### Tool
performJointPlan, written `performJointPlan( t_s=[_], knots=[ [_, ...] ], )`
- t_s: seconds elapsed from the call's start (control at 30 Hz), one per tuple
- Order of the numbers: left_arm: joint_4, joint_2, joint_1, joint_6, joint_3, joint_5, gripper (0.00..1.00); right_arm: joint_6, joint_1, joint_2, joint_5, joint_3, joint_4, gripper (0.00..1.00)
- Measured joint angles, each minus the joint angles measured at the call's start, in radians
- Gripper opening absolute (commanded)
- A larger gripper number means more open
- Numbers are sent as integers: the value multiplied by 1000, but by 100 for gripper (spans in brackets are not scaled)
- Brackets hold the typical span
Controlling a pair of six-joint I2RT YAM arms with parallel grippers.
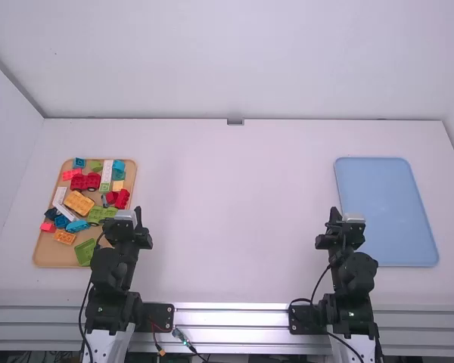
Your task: Assemble lego blocks to make yellow taxi
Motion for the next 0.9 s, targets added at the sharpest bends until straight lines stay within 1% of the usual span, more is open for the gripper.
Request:
performJointPlan(
  t_s=[0.27,0.5,0.57,0.6,0.8,0.83,0.9],
  knots=[
    [0,6,0,0,0,0,3,-6,0,2,0,0,3,3],
    [-18,73,0,-1,25,-12,9,-13,0,68,4,9,14,9],
    [-39,114,0,-4,64,-23,12,-21,0,106,9,31,21,12],
    [-39,114,0,-4,64,-23,12,-21,0,106,9,31,21,12],
    [-117,276,29,-16,236,-29,22,-45,0,251,27,143,61,22],
    [-124,289,32,-16,249,-29,23,-45,0,258,28,148,62,23],
    [-169,375,56,-27,336,-26,28,-52,0,327,36,196,76,28]
  ],
)
